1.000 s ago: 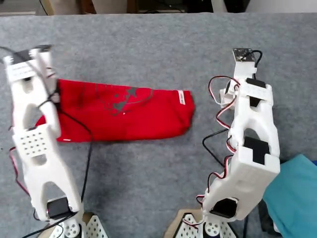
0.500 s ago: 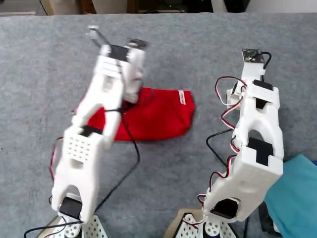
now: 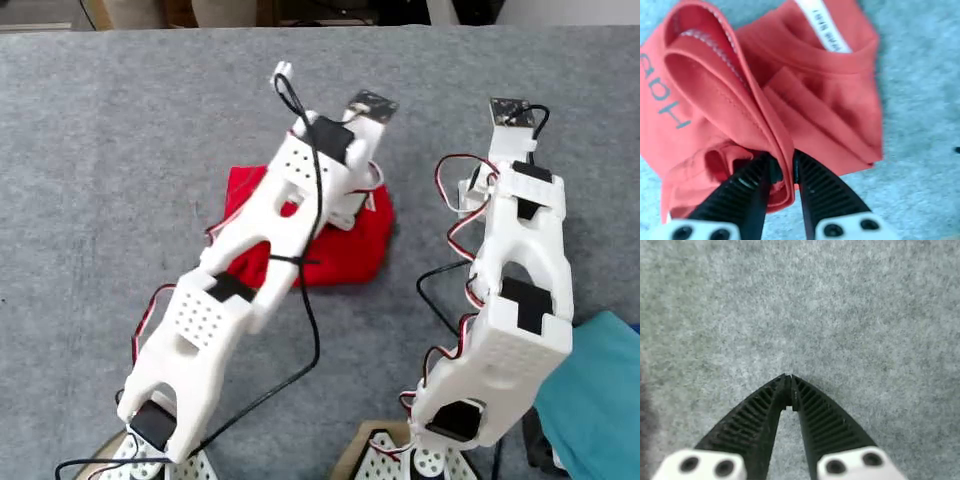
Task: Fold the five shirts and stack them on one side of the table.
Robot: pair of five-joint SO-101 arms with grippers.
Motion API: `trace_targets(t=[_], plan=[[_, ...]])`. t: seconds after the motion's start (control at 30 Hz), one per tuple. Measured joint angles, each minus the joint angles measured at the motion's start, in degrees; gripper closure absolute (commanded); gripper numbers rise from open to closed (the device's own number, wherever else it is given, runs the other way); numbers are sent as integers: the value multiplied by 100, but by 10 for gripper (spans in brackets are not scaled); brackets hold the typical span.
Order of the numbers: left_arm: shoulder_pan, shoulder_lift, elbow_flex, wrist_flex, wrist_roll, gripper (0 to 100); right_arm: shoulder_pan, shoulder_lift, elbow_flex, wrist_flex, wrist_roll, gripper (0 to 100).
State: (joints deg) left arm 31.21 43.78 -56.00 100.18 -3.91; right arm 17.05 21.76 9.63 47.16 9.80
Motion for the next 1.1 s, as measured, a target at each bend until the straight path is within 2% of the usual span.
trace_targets(t=[0.2,0.37,0.57,0.73,0.9,1.1], plan=[[114,0,-62,-343,519,982,0,0,0,0,0,990],[-62,0,-237,-448,853,981,0,0,0,0,0,990],[-800,-18,-1055,-26,888,981,0,0,0,0,0,990],[-1407,-308,-1029,9,905,981,0,0,0,-53,0,990],[-1284,-1011,-229,9,695,981,0,0,0,-62,0,990],[-484,-1389,290,9,642,981,0,0,0,-62,0,990]])
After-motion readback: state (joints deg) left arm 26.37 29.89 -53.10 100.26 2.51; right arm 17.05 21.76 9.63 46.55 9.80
